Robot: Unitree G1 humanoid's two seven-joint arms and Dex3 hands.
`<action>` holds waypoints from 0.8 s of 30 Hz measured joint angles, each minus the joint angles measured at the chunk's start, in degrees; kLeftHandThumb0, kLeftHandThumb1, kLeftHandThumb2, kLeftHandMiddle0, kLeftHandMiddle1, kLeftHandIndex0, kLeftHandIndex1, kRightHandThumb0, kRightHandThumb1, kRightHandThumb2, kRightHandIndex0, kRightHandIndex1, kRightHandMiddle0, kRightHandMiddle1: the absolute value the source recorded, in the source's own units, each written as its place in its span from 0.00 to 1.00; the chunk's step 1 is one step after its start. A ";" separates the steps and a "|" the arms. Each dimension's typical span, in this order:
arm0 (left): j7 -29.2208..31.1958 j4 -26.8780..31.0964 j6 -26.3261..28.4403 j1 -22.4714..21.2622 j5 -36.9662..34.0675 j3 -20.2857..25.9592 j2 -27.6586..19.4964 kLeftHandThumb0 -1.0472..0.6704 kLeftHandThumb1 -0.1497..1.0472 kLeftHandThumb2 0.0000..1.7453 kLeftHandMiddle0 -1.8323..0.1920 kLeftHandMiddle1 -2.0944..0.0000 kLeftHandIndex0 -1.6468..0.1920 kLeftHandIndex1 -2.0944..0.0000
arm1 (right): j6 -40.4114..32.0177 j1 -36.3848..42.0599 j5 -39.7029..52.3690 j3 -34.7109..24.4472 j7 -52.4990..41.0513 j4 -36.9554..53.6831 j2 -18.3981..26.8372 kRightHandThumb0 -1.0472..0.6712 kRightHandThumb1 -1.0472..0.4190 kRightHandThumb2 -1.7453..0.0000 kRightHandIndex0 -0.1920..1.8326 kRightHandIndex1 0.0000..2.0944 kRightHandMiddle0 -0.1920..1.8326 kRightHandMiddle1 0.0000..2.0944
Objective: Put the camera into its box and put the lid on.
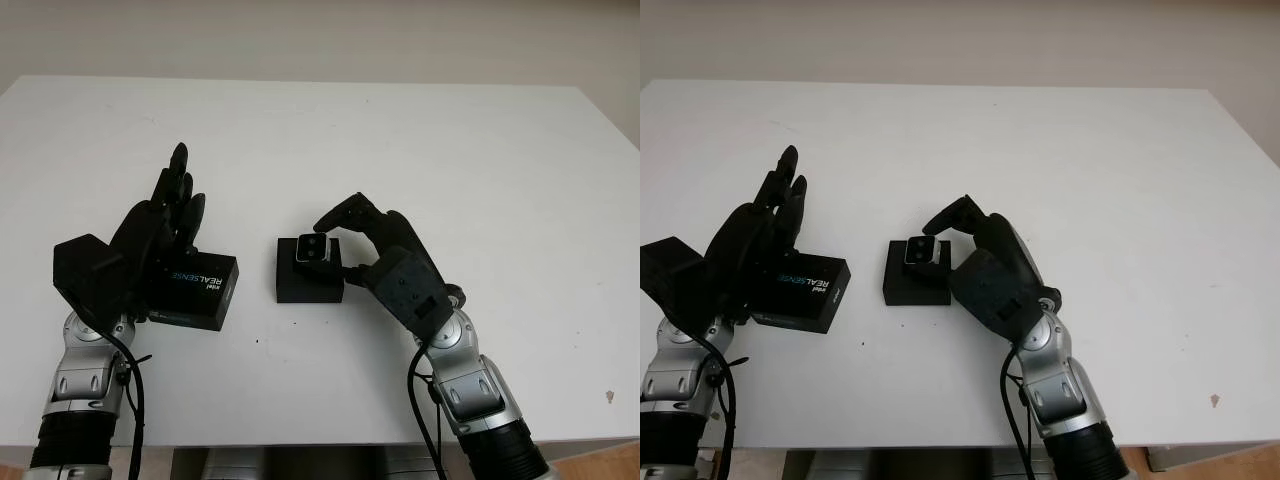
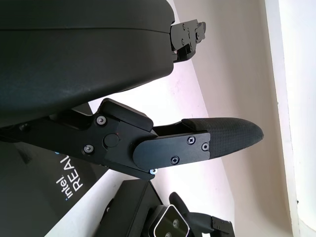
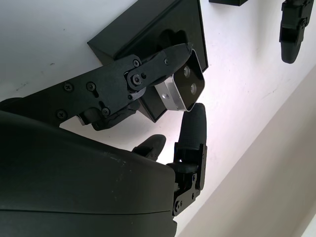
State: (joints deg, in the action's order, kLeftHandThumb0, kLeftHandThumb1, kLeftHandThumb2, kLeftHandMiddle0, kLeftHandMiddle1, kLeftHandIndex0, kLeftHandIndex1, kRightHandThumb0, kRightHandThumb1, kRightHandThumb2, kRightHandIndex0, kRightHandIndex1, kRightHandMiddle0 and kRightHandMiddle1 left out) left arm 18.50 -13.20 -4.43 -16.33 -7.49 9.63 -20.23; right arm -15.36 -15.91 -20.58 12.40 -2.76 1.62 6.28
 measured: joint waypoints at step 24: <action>-1.15 0.12 0.50 0.01 1.01 0.45 -0.02 0.12 1.00 0.33 1.00 1.00 1.00 1.00 | -6.72 -2.17 1.45 0.66 -8.15 1.31 1.59 0.39 0.04 0.97 0.22 0.21 0.26 0.77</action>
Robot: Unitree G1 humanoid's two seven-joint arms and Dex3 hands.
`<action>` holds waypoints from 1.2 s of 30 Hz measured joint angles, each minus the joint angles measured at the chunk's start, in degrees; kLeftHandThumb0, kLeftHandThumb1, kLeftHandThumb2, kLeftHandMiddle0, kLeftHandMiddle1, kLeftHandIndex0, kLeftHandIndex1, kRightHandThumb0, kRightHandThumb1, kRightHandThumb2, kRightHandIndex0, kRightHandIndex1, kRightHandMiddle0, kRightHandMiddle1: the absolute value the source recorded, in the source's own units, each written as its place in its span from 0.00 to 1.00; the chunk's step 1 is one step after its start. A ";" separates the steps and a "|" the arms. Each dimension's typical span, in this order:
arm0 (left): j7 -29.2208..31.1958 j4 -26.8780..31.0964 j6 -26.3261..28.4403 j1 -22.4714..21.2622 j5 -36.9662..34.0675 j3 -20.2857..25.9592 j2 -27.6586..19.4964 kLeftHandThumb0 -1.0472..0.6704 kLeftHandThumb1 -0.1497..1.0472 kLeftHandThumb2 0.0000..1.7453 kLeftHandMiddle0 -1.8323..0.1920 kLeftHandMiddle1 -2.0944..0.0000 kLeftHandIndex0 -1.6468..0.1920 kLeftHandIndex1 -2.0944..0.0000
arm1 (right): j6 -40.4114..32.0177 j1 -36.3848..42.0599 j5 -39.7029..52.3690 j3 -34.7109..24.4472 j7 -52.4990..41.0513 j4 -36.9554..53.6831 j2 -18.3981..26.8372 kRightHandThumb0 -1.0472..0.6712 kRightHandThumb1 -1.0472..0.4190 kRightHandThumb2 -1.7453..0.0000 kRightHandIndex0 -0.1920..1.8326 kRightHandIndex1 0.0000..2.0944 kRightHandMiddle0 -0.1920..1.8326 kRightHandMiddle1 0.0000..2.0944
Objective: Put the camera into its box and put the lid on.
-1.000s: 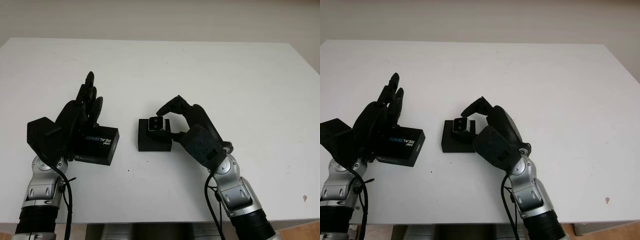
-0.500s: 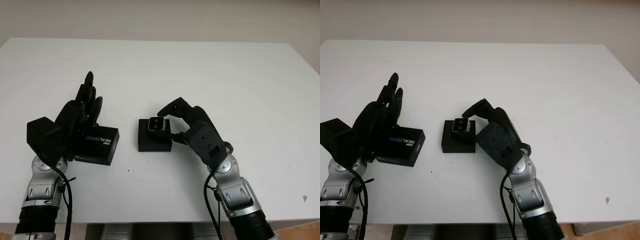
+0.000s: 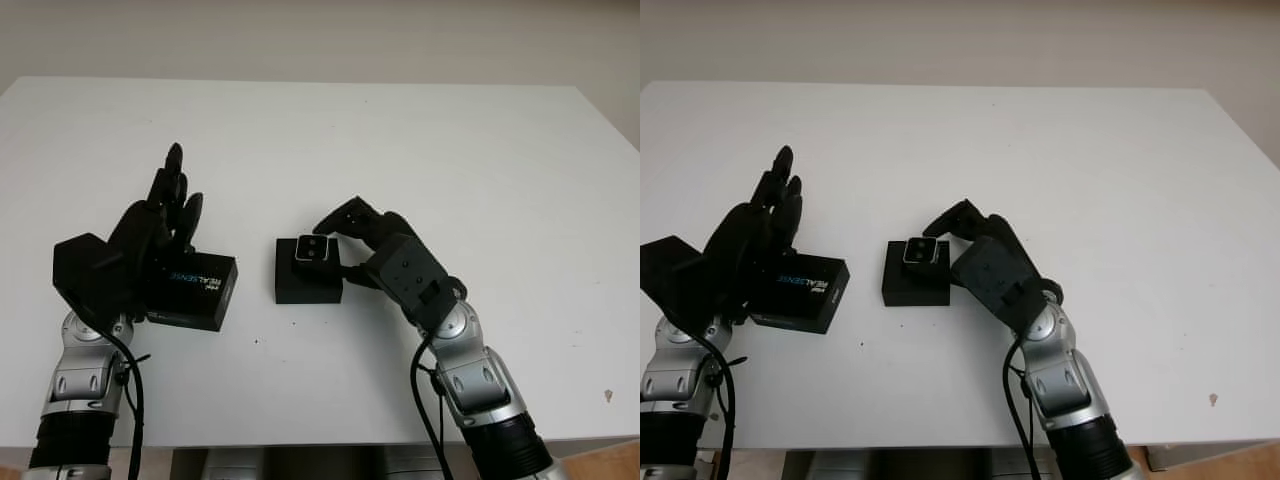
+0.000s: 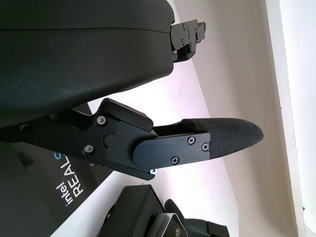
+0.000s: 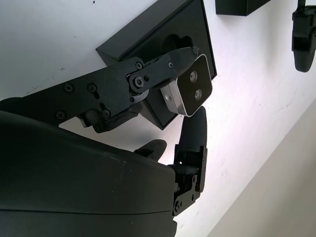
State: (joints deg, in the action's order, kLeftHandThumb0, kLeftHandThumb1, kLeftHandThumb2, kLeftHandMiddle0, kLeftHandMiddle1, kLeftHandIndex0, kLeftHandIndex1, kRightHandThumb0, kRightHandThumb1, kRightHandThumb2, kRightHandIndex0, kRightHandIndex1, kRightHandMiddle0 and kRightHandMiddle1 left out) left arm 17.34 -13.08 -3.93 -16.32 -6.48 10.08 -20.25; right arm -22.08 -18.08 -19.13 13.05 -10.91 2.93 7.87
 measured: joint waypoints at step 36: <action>-0.79 1.03 0.87 0.02 -0.34 0.14 -0.09 0.10 1.00 0.31 1.00 1.00 1.00 1.00 | 11.24 -2.49 -2.83 3.99 -2.84 -7.98 3.96 0.22 0.08 0.97 0.02 0.01 0.10 0.12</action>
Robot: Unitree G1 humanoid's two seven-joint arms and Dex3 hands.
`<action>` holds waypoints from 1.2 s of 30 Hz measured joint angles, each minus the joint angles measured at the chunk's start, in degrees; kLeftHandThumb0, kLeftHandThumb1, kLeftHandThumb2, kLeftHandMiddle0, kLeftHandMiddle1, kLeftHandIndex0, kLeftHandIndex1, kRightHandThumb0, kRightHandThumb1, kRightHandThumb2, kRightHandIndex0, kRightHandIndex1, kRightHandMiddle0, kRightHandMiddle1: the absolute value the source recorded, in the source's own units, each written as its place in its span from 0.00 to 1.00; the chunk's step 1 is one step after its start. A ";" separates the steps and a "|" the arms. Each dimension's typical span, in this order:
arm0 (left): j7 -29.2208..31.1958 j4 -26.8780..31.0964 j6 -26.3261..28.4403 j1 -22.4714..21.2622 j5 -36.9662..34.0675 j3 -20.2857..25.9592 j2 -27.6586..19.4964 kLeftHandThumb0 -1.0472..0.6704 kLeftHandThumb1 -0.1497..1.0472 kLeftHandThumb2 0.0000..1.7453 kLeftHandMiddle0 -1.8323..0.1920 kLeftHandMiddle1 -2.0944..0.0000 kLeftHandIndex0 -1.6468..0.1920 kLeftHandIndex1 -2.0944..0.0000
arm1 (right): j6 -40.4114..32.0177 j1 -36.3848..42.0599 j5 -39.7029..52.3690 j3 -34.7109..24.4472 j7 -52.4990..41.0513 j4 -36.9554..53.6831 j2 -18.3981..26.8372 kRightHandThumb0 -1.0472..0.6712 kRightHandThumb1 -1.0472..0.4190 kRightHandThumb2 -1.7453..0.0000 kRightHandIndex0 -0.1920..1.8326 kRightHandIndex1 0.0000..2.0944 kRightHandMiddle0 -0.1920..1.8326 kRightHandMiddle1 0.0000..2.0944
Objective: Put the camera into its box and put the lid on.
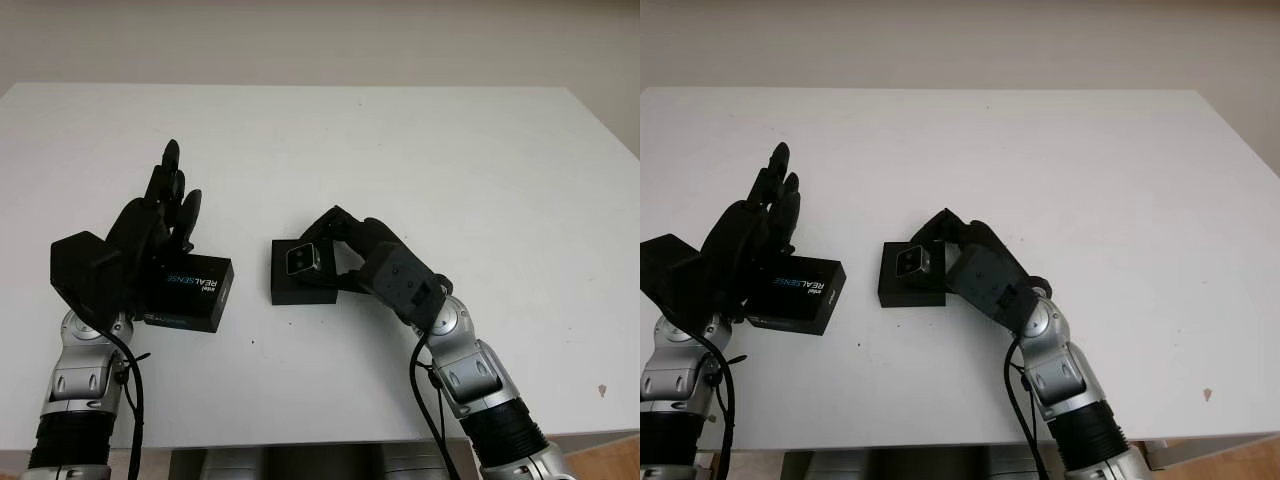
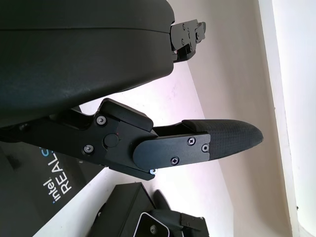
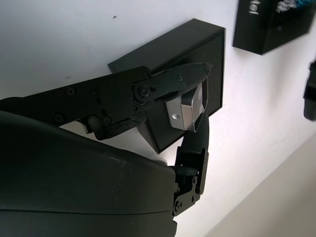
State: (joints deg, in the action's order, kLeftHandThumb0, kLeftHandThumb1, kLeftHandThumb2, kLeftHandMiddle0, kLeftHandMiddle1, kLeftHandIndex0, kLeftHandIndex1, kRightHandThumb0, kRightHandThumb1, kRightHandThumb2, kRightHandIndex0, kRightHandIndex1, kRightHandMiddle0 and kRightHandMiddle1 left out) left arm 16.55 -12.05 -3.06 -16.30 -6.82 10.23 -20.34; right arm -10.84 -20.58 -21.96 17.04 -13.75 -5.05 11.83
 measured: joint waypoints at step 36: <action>0.62 -0.11 -0.10 -0.04 0.09 0.13 -0.67 0.11 1.00 0.32 1.00 1.00 1.00 1.00 | 8.59 -1.26 -15.11 0.18 5.53 11.31 6.97 0.22 0.10 0.97 0.25 0.10 0.32 0.12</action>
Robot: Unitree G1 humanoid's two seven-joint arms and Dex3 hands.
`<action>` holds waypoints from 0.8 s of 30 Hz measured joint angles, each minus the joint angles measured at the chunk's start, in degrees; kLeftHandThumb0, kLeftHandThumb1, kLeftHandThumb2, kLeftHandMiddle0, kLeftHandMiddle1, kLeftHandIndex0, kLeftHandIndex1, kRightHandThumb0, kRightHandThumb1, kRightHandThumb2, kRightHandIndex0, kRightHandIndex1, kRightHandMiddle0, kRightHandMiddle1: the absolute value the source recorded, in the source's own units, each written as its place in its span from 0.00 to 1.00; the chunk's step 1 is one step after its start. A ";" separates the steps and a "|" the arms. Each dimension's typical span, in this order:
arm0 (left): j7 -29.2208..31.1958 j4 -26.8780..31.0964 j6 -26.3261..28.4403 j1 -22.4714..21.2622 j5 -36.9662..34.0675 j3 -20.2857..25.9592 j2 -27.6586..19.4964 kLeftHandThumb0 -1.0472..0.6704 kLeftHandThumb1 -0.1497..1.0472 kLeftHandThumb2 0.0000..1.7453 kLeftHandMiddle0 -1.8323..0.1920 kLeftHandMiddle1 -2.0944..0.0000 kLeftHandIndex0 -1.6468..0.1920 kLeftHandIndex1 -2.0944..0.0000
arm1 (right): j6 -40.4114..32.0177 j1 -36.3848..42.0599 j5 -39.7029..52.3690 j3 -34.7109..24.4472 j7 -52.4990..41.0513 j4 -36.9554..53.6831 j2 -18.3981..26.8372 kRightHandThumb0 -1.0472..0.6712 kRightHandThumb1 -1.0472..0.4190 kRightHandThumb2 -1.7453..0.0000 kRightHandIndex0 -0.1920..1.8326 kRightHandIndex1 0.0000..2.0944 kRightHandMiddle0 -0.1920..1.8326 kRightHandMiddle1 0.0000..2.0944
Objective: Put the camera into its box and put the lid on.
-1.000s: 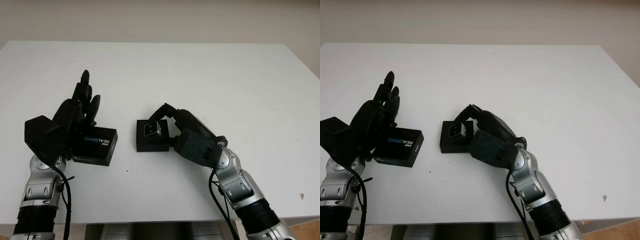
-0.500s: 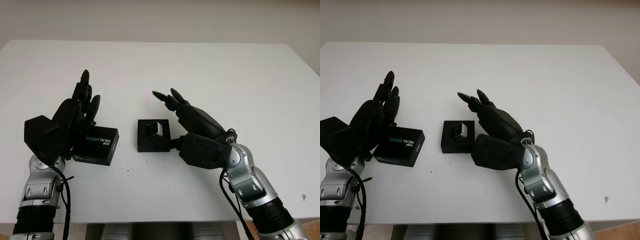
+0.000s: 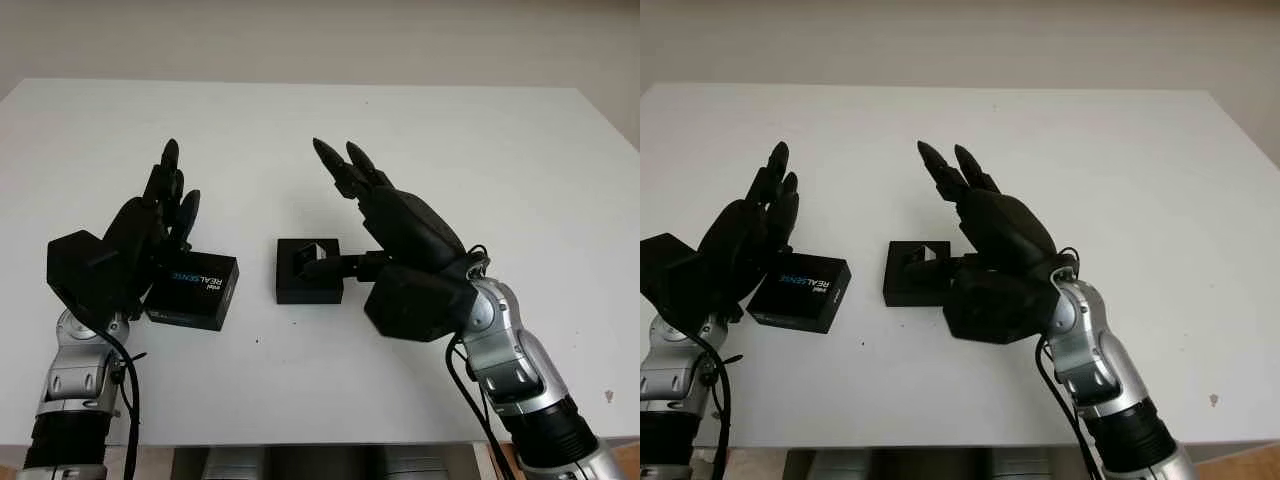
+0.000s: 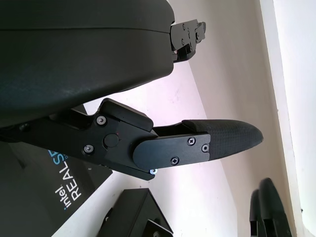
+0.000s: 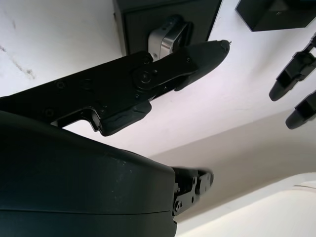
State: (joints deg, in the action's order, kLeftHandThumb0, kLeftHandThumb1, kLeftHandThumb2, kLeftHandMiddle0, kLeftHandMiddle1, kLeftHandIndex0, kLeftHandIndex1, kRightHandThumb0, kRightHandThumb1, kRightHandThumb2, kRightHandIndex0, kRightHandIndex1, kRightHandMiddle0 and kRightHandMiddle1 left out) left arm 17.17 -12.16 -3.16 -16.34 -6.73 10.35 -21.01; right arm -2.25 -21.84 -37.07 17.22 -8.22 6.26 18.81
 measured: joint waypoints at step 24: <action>-1.26 0.06 -0.15 0.04 1.09 -0.19 0.57 0.12 1.00 0.32 1.00 1.00 1.00 1.00 | 4.89 -17.15 -19.78 11.03 -12.97 -5.67 3.84 0.08 0.09 0.97 0.28 0.03 0.24 0.52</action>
State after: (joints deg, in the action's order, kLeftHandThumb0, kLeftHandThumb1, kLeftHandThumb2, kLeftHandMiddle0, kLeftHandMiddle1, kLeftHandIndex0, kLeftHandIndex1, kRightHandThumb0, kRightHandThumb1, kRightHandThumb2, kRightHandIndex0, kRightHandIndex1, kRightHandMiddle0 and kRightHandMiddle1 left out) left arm 15.91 -12.10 -3.31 -16.30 -5.64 10.16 -20.43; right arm 2.64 -38.99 -56.85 28.26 -21.19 0.59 22.65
